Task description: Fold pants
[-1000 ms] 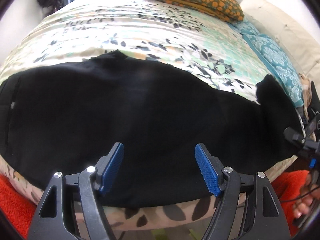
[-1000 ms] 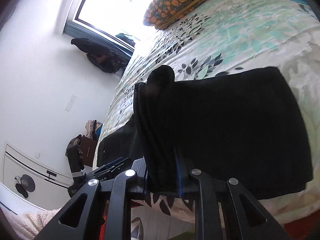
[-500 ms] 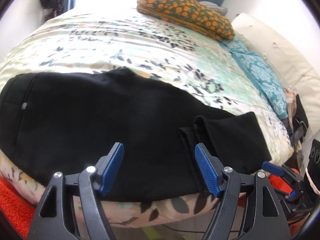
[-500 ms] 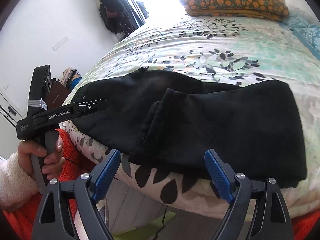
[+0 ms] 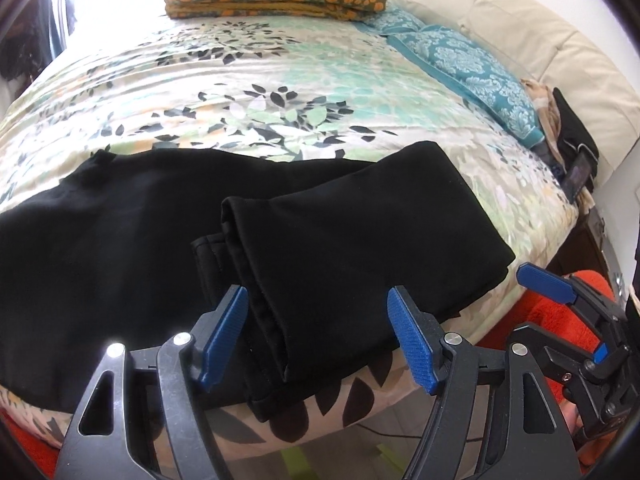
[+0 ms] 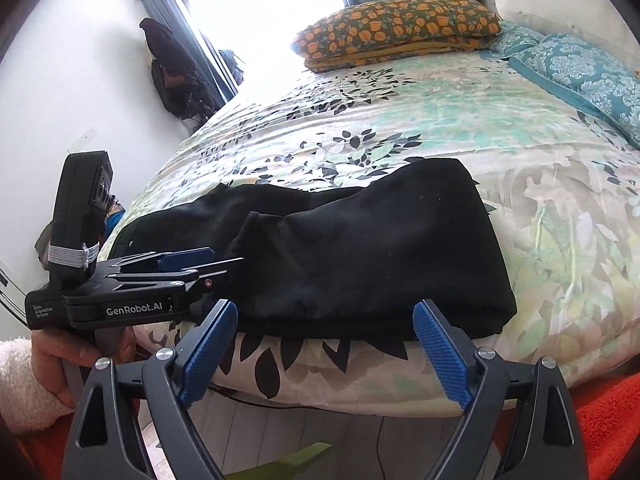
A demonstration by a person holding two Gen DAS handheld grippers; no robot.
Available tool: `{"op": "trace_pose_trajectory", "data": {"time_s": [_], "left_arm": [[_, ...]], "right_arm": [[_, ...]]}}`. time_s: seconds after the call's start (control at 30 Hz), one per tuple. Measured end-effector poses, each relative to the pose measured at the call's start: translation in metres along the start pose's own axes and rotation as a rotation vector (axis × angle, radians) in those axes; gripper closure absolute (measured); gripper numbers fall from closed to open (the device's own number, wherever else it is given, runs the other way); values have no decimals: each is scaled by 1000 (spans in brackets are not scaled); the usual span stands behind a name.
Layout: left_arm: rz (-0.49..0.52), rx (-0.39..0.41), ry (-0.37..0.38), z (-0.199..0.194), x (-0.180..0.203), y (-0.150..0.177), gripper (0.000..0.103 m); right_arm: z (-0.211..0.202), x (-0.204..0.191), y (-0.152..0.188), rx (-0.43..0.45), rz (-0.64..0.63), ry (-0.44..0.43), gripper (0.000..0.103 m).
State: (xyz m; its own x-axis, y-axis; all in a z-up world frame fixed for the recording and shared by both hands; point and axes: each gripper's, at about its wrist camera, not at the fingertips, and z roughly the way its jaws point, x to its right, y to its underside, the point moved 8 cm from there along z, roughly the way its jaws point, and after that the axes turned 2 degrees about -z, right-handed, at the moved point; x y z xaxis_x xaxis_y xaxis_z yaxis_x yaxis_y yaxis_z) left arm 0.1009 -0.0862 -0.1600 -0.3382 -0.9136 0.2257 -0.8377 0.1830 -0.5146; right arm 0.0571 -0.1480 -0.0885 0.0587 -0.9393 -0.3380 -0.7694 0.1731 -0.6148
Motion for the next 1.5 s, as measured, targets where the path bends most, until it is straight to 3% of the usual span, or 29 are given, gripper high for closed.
{"op": "trace_pose_trajectory", "data": {"time_s": [0.17, 0.2, 0.27, 0.3, 0.37, 0.5, 0.57, 0.7, 0.83, 0.9, 0.93, 0.97, 1.03, 1.13, 1.27, 1.37, 1.4, 1.43, 1.47, 1.5], "left_arm": [[-14, -33, -24, 10, -2, 7, 32], [-20, -34, -27, 11, -4, 8, 38], [-25, -61, -36, 16, -7, 12, 83], [-30, -78, -37, 20, -9, 14, 92], [-40, -76, -32, 20, -11, 17, 98], [-48, -17, 2, -5, -10, 16, 100], [-45, -6, 13, -15, -13, 18, 100], [-63, -61, -2, -2, -22, 32, 100], [-68, -89, 11, 1, -22, 34, 92], [-119, -48, 26, -13, -33, 25, 63], [-161, -3, 23, -23, -45, 19, 34], [-202, 48, 11, -32, -59, 12, 28], [-268, 65, 1, -37, -83, 5, 29], [-316, -55, 72, -13, -88, 7, 29], [-269, -161, 99, 20, -61, 13, 29], [-203, -197, 43, 34, -41, 17, 29], [-172, -201, 13, 36, -38, 17, 33], [-150, -193, -12, 37, -36, 17, 64], [-143, -191, -9, 37, -35, 16, 88], [-163, -195, 28, 35, -35, 14, 91]], "right_arm": [[0, -4, -5, 17, -1, -18, 13], [0, -5, -5, 19, -4, -20, 13], [-1, -6, -5, 22, -6, -24, 13], [-1, -6, -5, 22, -6, -24, 13], [-2, -5, -5, 24, -3, -22, 13], [-11, 2, -7, 55, 8, 3, 13], [-13, 7, -9, 65, 11, 26, 13], [10, 16, -16, 38, 8, 66, 10], [71, 21, -9, -148, -97, 174, 11], [91, 18, 4, -200, -171, 227, 10], [94, 16, 7, -196, -196, 240, 10], [94, 13, 7, -183, -207, 245, 8], [94, 10, 8, -181, -214, 237, 8], [97, 11, 10, -175, -207, 228, 5], [98, 8, 10, -170, -220, 232, 2], [96, 7, 11, -165, -219, 219, 2], [95, 6, 11, -162, -219, 213, 2], [93, 6, 11, -159, -220, 208, 2], [91, 6, 10, -155, -220, 204, 2], [87, 6, 9, -150, -217, 195, 2]]}}
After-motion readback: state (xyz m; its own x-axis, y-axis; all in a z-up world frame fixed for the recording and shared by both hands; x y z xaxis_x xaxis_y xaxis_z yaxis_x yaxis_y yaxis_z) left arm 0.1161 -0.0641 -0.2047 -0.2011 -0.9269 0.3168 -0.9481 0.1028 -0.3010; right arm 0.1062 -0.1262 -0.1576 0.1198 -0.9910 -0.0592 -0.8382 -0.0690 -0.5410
